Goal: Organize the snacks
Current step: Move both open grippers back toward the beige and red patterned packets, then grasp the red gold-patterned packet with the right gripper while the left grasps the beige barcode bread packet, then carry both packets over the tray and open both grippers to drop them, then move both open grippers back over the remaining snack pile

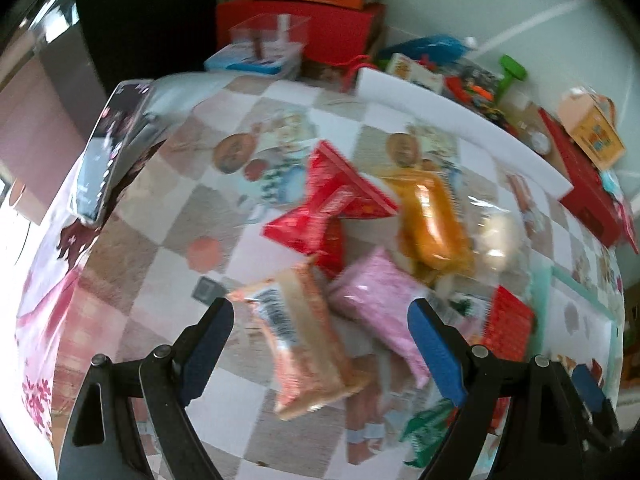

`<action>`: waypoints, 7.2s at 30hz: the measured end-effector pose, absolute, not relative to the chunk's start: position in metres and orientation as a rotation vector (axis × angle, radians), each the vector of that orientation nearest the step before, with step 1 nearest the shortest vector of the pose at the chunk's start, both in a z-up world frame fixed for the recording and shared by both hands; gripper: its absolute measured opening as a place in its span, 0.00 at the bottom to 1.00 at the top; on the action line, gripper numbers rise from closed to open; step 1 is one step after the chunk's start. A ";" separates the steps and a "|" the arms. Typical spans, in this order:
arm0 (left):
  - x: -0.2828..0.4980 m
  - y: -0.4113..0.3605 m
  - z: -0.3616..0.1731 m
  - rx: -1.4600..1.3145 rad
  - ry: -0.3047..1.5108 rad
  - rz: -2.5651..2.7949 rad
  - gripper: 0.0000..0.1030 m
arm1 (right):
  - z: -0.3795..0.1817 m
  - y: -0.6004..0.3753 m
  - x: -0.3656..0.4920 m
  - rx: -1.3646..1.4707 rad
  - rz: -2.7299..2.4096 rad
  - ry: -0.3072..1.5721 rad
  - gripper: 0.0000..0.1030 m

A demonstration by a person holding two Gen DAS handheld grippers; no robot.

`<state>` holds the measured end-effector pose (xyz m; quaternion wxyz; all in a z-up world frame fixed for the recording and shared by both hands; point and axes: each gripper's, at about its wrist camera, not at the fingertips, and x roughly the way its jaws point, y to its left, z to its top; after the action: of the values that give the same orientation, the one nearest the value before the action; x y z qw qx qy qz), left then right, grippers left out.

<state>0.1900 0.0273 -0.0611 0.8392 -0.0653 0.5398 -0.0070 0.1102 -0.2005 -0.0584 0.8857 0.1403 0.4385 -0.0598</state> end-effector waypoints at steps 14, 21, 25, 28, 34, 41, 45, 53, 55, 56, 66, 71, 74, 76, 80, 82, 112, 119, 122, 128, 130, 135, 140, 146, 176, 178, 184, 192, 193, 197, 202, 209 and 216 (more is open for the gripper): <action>0.194 0.042 -0.098 -0.213 1.240 0.010 0.86 | -0.092 -0.162 0.129 0.226 -0.074 1.040 0.94; 0.197 0.046 -0.105 -0.225 1.264 0.017 0.79 | -0.105 -0.154 0.133 0.169 -0.084 1.070 0.89; 0.191 0.047 -0.106 -0.220 1.266 0.020 0.71 | -0.107 -0.153 0.133 0.179 -0.079 1.077 0.81; 0.188 0.045 -0.104 -0.225 1.264 0.011 0.60 | -0.106 -0.156 0.132 0.201 -0.078 1.075 0.75; 0.190 0.037 -0.101 -0.227 1.260 0.009 0.48 | -0.102 -0.160 0.131 0.222 -0.080 1.065 0.68; 0.190 0.036 -0.097 -0.250 1.249 0.013 0.40 | -0.100 -0.165 0.129 0.261 -0.066 1.056 0.57; 0.189 0.041 -0.096 -0.260 1.239 0.010 0.38 | -0.098 -0.167 0.127 0.274 -0.068 1.049 0.54; 0.186 0.045 -0.082 -0.269 1.206 -0.009 0.37 | -0.092 -0.172 0.123 0.289 -0.071 1.023 0.51; 0.185 0.044 -0.078 -0.271 1.198 -0.015 0.37 | -0.088 -0.172 0.121 0.292 -0.067 1.008 0.51; 0.186 0.042 -0.076 -0.272 1.194 -0.018 0.37 | -0.085 -0.172 0.120 0.294 -0.066 0.999 0.51; 0.178 0.034 -0.051 -0.269 1.119 -0.062 0.37 | -0.062 -0.179 0.111 0.311 -0.067 0.927 0.51; 0.177 0.024 -0.044 -0.257 1.101 -0.091 0.37 | -0.060 -0.183 0.110 0.321 -0.070 0.923 0.51; 0.177 0.015 -0.040 -0.249 1.092 -0.110 0.37 | -0.056 -0.192 0.105 0.334 -0.087 0.904 0.51; 0.177 0.011 -0.038 -0.243 1.084 -0.124 0.37 | -0.053 -0.200 0.102 0.345 -0.107 0.894 0.51; 0.175 -0.004 -0.032 -0.222 1.068 -0.161 0.37 | -0.049 -0.220 0.096 0.368 -0.157 0.879 0.51; 0.174 -0.012 -0.030 -0.210 1.064 -0.179 0.37 | -0.048 -0.230 0.093 0.385 -0.179 0.874 0.51; 0.151 -0.188 -0.039 0.062 1.104 -0.545 0.37 | -0.064 -0.371 0.035 0.618 -0.481 0.814 0.51; 0.157 -0.220 -0.049 0.111 1.086 -0.585 0.37 | -0.075 -0.373 0.041 0.626 -0.470 0.835 0.51; 0.157 -0.226 -0.052 0.111 1.071 -0.603 0.37 | -0.077 -0.372 0.043 0.620 -0.471 0.845 0.51; 0.156 -0.224 -0.055 0.078 1.073 -0.623 0.46 | -0.074 -0.370 0.045 0.576 -0.503 0.854 0.52; 0.156 -0.220 -0.054 0.068 1.071 -0.618 0.46 | -0.072 -0.368 0.045 0.570 -0.503 0.851 0.53; 0.156 -0.210 -0.050 0.035 1.072 -0.614 0.49 | -0.067 -0.363 0.046 0.539 -0.505 0.853 0.53; 0.163 -0.194 -0.046 0.016 1.081 -0.548 0.68 | -0.065 -0.360 0.048 0.510 -0.524 0.863 0.73; 0.174 -0.178 -0.055 0.004 1.106 -0.471 0.68 | -0.070 -0.363 0.050 0.500 -0.564 0.897 0.88; 0.164 -0.172 -0.047 0.142 1.033 -0.311 0.96 | -0.060 -0.340 0.056 0.386 -0.605 0.886 1.00; 0.163 -0.165 -0.042 0.155 1.006 -0.258 0.97 | -0.057 -0.339 0.055 0.390 -0.599 0.871 1.00; 0.164 -0.143 -0.034 0.156 0.995 -0.207 0.97 | -0.057 -0.337 0.055 0.428 -0.551 0.854 1.00; 0.161 -0.105 -0.022 0.108 1.004 -0.167 0.97 | -0.049 -0.319 0.057 0.398 -0.487 0.818 1.00; 0.161 -0.098 -0.020 0.098 1.006 -0.159 0.96 | -0.047 -0.314 0.057 0.376 -0.487 0.815 1.00; 0.162 -0.072 -0.018 0.039 1.032 -0.137 0.96 | -0.043 -0.302 0.060 0.334 -0.458 0.817 1.00; 0.160 -0.034 -0.028 -0.038 1.094 -0.078 0.96 | -0.038 -0.276 0.065 0.269 -0.414 0.821 1.00; 0.152 0.002 -0.044 -0.089 1.153 -0.024 0.96 | -0.042 -0.222 0.075 0.207 -0.236 0.866 1.00; 0.150 0.014 -0.062 -0.104 1.207 -0.031 0.96 | -0.060 -0.179 0.084 0.153 -0.116 0.946 1.00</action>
<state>0.1504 0.0136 -0.0620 0.8220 -0.0489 0.5671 -0.0145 0.0836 -0.1790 -0.0604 0.8858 0.0737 0.4548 -0.0560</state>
